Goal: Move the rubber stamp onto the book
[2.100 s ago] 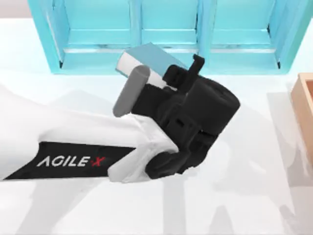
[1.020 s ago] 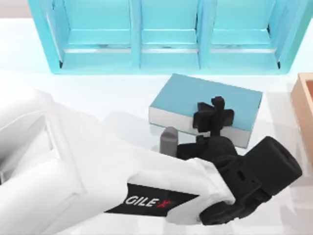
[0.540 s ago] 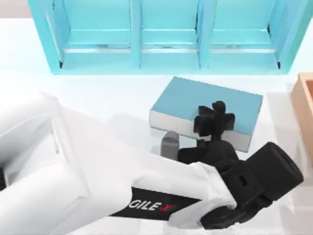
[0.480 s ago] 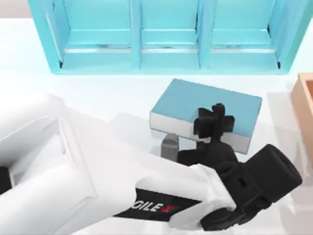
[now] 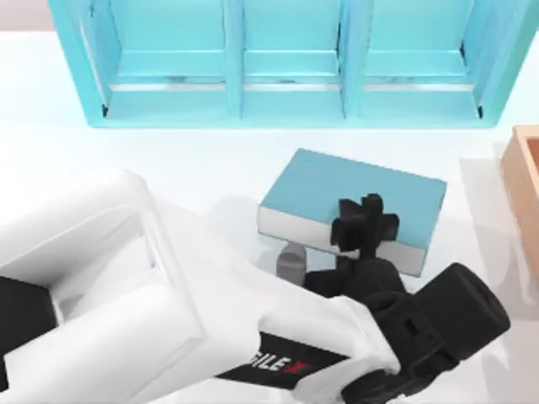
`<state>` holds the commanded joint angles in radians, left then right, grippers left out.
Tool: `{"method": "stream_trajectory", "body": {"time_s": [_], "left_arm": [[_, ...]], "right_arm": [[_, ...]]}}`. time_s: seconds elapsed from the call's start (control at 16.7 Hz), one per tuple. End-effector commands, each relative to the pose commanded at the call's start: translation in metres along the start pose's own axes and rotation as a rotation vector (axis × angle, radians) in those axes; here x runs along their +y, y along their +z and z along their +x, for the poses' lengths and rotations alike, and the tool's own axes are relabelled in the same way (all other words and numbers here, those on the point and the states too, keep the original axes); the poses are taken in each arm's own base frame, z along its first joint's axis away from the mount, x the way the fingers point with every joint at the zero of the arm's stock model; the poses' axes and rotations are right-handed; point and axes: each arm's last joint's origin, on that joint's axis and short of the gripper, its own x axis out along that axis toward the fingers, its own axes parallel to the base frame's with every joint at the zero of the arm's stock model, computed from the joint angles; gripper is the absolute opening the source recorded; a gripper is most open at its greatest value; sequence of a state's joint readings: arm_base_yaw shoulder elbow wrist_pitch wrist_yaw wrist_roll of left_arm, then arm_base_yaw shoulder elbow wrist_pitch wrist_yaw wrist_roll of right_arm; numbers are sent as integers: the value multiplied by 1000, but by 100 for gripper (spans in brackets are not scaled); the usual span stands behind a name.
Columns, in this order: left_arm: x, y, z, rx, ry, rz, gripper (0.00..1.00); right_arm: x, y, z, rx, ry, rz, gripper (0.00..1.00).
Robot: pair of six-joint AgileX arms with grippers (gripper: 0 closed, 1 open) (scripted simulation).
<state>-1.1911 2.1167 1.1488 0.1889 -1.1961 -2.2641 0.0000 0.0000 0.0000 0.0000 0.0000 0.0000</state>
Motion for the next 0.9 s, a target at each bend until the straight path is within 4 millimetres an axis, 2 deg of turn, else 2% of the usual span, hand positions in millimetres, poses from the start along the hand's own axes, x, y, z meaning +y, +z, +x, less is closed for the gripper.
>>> {"method": "stream_trajectory", "body": {"time_s": [0.78,0.9], "left_arm": [[0,0,0,0,0,0,98],[0,0,0,0,0,0,100]], "right_arm": [[0,0,0,0,0,0,100],[0,0,0,0,0,0,100]]}}
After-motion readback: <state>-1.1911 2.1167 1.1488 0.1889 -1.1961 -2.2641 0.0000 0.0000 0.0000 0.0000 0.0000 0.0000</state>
